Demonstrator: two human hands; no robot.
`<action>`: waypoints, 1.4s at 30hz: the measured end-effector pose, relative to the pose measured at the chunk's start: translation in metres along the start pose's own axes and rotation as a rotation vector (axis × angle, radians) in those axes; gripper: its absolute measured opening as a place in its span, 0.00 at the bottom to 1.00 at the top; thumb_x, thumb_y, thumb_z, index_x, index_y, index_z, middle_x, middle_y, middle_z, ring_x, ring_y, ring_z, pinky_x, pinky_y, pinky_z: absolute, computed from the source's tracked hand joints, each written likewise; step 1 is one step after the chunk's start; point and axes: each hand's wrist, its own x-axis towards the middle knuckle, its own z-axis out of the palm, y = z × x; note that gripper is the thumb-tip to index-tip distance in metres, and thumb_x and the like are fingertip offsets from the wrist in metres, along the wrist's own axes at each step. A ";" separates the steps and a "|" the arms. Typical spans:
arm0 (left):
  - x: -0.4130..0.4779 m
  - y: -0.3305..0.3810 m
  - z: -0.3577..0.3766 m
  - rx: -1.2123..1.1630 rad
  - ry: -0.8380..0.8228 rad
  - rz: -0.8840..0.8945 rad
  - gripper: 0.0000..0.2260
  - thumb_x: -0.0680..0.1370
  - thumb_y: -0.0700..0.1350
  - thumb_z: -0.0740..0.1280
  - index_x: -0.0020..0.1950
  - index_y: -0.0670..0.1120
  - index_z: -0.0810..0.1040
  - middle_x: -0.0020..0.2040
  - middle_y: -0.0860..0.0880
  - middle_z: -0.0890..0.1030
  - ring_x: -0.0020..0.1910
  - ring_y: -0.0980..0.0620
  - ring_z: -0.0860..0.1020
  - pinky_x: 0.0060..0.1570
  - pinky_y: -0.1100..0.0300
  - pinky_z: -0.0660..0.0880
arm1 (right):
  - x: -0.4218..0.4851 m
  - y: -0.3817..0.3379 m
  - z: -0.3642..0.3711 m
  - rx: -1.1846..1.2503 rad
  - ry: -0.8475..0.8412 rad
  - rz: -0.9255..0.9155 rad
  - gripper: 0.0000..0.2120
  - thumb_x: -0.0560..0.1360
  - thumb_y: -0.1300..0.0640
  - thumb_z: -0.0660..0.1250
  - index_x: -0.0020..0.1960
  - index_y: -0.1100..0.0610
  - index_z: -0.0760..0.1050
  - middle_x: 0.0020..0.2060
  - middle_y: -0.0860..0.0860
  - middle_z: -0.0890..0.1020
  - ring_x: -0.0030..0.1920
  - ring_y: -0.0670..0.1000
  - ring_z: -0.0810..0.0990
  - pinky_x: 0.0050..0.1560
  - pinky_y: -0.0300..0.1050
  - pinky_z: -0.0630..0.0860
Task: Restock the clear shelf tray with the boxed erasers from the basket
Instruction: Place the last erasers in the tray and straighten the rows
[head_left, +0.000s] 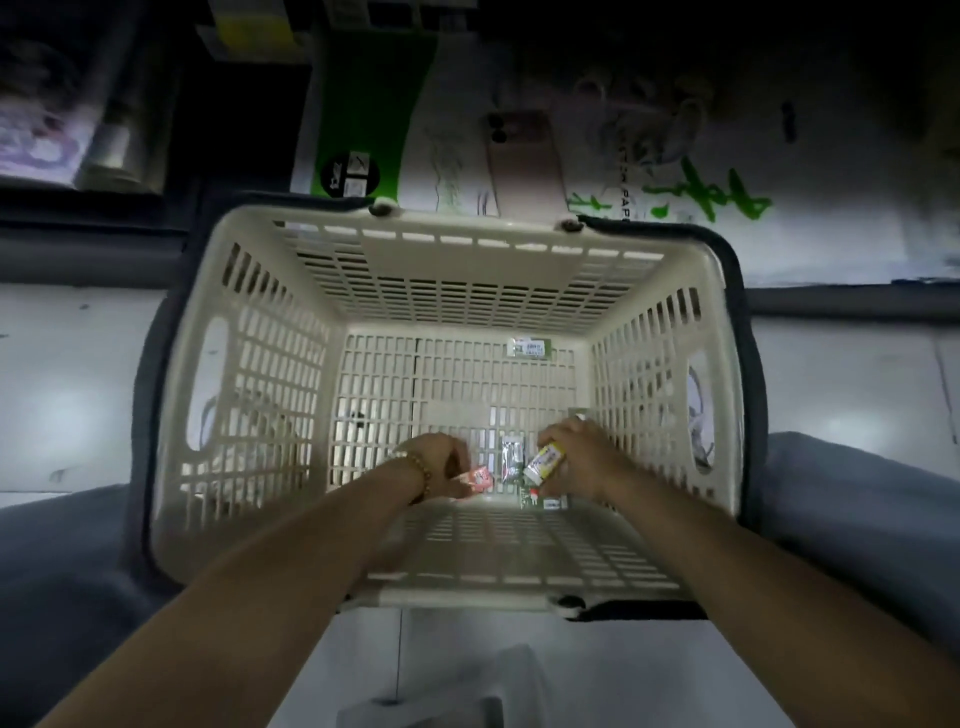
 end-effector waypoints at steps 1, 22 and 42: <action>0.003 -0.001 0.003 0.016 0.016 0.015 0.14 0.69 0.48 0.75 0.52 0.46 0.80 0.51 0.49 0.82 0.52 0.50 0.80 0.48 0.63 0.74 | 0.001 0.001 0.000 0.002 0.008 -0.006 0.29 0.63 0.49 0.78 0.61 0.51 0.71 0.64 0.53 0.69 0.67 0.56 0.64 0.64 0.46 0.64; -0.003 -0.036 -0.021 -0.836 0.010 -0.119 0.14 0.72 0.31 0.70 0.56 0.36 0.75 0.55 0.38 0.80 0.45 0.50 0.82 0.42 0.63 0.80 | 0.023 -0.044 0.036 0.888 0.228 0.430 0.11 0.68 0.57 0.76 0.36 0.58 0.74 0.41 0.54 0.78 0.41 0.54 0.79 0.43 0.49 0.79; 0.001 -0.034 -0.029 -1.252 0.023 -0.158 0.05 0.81 0.38 0.58 0.51 0.39 0.72 0.40 0.43 0.78 0.39 0.50 0.80 0.55 0.49 0.75 | 0.034 -0.056 0.025 0.553 0.165 0.228 0.22 0.65 0.56 0.78 0.53 0.63 0.74 0.51 0.59 0.78 0.52 0.56 0.77 0.54 0.54 0.75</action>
